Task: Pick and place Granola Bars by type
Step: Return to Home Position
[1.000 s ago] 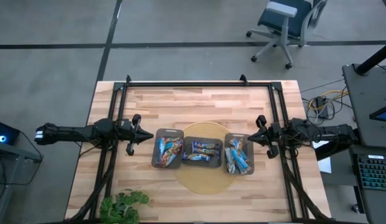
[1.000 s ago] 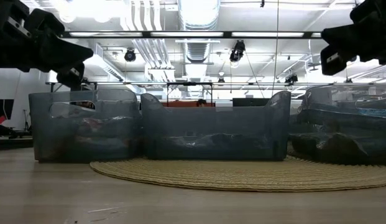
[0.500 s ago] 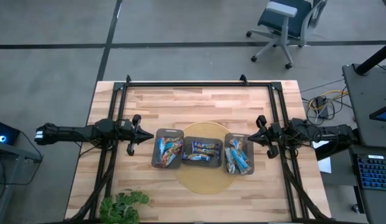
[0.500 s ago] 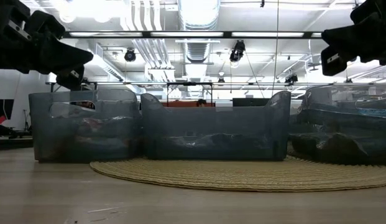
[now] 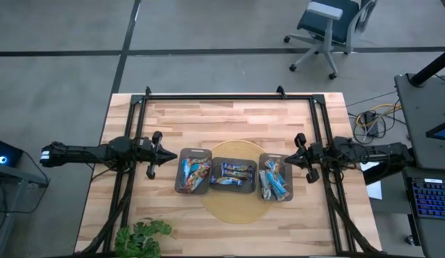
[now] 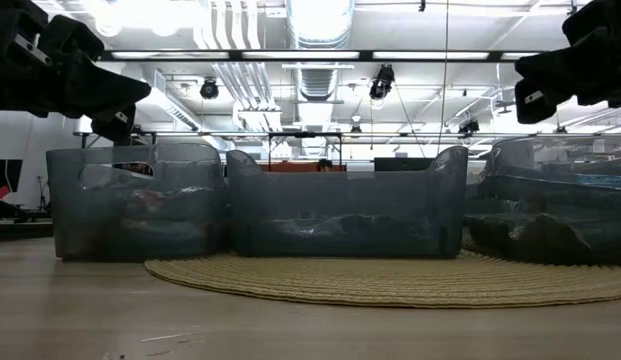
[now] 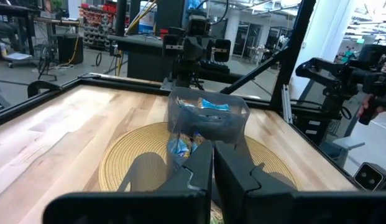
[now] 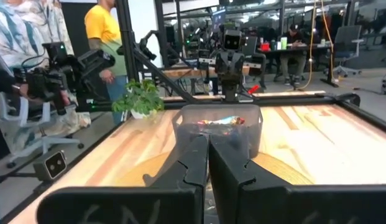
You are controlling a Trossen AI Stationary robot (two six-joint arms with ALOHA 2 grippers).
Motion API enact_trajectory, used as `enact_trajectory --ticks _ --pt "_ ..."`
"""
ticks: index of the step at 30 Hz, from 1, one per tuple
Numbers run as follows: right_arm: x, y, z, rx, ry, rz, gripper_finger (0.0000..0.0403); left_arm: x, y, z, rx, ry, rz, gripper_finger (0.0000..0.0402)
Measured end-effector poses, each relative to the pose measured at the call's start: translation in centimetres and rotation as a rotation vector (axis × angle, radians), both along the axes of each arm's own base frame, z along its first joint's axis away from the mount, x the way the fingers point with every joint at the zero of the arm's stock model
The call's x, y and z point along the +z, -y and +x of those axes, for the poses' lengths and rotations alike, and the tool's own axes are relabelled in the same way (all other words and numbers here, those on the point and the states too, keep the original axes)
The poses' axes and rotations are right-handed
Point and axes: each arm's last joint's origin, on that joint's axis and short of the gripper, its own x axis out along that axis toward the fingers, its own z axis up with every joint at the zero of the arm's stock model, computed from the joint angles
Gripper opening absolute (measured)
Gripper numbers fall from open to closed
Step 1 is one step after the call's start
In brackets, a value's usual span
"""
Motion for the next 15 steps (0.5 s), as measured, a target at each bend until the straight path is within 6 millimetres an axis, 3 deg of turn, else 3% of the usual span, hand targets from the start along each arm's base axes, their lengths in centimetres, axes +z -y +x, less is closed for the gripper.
enact_trajectory --ticks 15 --pt "-0.11 -0.01 0.09 0.000 -0.014 0.004 0.0009 -0.01 -0.01 0.00 0.001 0.000 0.000 0.0000"
